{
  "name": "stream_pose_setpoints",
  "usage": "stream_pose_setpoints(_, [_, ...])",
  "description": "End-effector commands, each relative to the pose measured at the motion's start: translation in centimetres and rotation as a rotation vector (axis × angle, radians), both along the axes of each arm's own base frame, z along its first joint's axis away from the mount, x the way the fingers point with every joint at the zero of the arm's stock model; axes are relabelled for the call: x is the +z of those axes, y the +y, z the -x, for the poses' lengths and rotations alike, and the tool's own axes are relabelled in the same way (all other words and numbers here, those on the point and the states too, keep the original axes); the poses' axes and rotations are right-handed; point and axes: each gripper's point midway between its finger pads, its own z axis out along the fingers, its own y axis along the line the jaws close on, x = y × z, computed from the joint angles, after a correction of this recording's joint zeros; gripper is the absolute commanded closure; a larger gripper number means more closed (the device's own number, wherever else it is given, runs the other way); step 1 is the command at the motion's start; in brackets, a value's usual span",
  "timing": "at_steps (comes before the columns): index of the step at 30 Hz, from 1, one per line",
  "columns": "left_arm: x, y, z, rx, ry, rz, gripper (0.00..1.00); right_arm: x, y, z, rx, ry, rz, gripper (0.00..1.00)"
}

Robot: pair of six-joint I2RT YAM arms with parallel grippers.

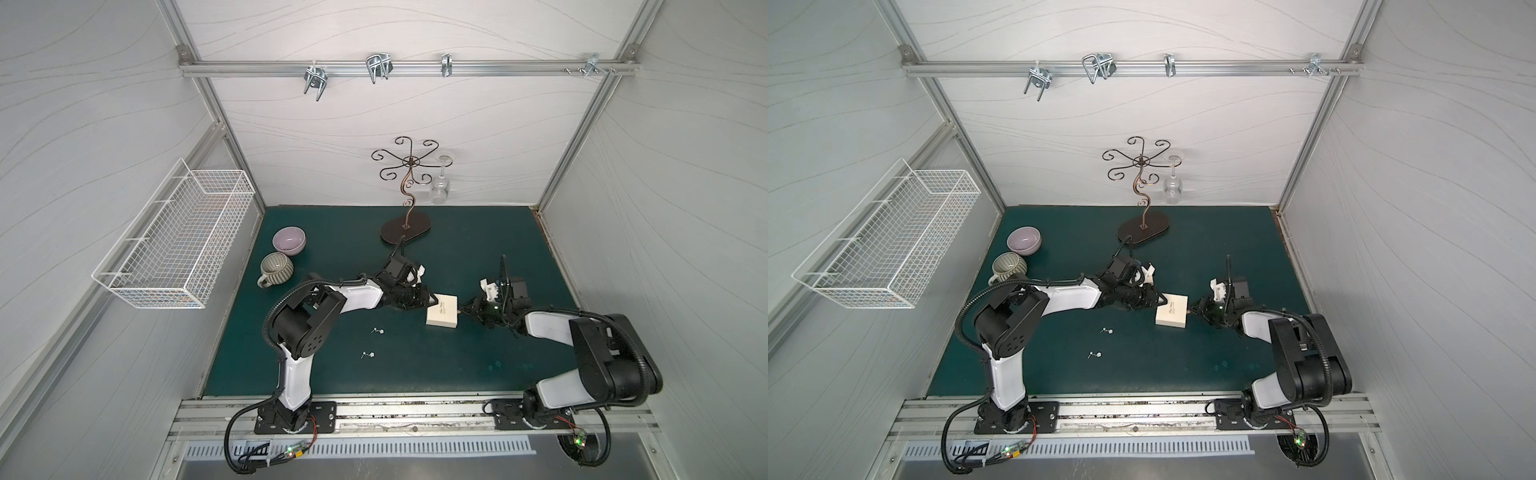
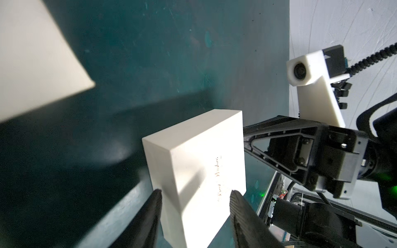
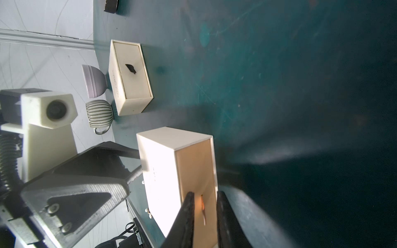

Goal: Place the earrings into the drawer-style jewelry box
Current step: Open the drawer in the jewelry box.

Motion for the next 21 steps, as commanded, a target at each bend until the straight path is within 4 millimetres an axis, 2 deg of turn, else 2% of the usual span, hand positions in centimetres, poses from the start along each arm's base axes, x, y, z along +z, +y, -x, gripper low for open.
stream_pose_setpoints(1, [0.8,-1.2,-0.7,-0.011,-0.019,0.033,0.46,0.1,0.5,0.1,0.012,0.002,-0.032,0.80])
stream_pose_setpoints(12, [0.9,-1.1,-0.5,-0.004,-0.012,0.040,0.46,-0.2,1.8,0.2,0.026,0.030,-0.099,0.90])
stream_pose_setpoints(18, [1.0,-0.4,-0.1,0.025,-0.011,0.039,0.48,-0.3,2.9,0.1,0.051,0.032,-0.095,0.99])
stream_pose_setpoints(21, [0.8,0.4,0.2,0.044,-0.013,0.020,0.48,-0.4,3.6,0.1,0.072,0.032,-0.076,1.00])
